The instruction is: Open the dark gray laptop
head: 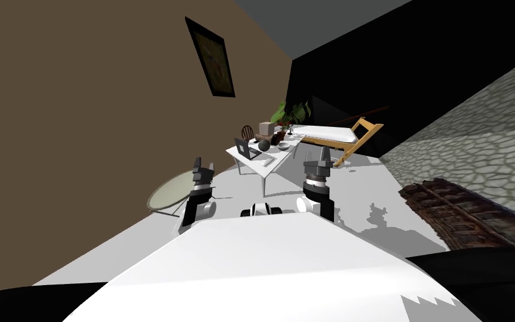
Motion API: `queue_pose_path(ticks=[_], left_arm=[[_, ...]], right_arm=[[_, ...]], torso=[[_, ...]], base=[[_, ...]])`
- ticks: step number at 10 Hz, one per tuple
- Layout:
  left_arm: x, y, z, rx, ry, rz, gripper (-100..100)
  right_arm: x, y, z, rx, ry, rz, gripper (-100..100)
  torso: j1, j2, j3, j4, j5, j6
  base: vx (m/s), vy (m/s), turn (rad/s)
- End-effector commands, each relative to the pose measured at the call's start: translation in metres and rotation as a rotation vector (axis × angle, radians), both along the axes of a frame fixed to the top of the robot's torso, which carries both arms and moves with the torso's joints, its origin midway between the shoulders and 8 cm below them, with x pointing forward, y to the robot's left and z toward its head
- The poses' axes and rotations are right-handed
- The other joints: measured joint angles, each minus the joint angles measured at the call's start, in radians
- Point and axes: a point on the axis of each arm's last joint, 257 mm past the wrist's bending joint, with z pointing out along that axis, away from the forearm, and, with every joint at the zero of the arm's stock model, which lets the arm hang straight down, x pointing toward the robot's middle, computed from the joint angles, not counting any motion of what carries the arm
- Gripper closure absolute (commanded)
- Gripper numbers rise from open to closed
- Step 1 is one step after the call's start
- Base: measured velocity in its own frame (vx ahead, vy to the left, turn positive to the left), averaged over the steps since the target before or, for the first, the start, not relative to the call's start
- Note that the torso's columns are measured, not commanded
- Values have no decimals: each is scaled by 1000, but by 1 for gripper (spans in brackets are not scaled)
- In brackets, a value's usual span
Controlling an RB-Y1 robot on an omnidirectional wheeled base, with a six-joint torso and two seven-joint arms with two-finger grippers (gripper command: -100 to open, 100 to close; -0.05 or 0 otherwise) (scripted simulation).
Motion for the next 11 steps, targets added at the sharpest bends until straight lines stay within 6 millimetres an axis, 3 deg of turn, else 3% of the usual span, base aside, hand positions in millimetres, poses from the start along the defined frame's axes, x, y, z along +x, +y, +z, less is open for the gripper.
queue_pose_path(ticks=[1, 6, 7, 10, 11], left_arm=[[22, 26, -8, -18, 52, 25, -100], [51, 75, -18, -90, 120, 86, -100], [51, 75, -18, -90, 120, 86, -100], [69, 114, -24, -171, 163, 138, -100], [69, 114, -24, -171, 163, 138, -100]], right_arm=[[0, 0, 0, 0, 0, 0, 0], [0, 0, 0, 0, 0, 0, 0], [0, 0, 0, 0, 0, 0, 0], [0, 0, 0, 0, 0, 0, 0], [0, 0, 0, 0, 0, 0, 0]], torso=[[0, -1, -1, 0, 0, 0], [2, 1, 1, 0, 1, 0], [0, 1, 1, 0, 0, 0], [0, -2, -1, -1, 0, 0], [-2, -2, -1, -1, 0, 0]], base=[[30, -149, 181], [8, -130, 141], [14, -116, 61], [39, -147, 144], [42, -137, 42]])
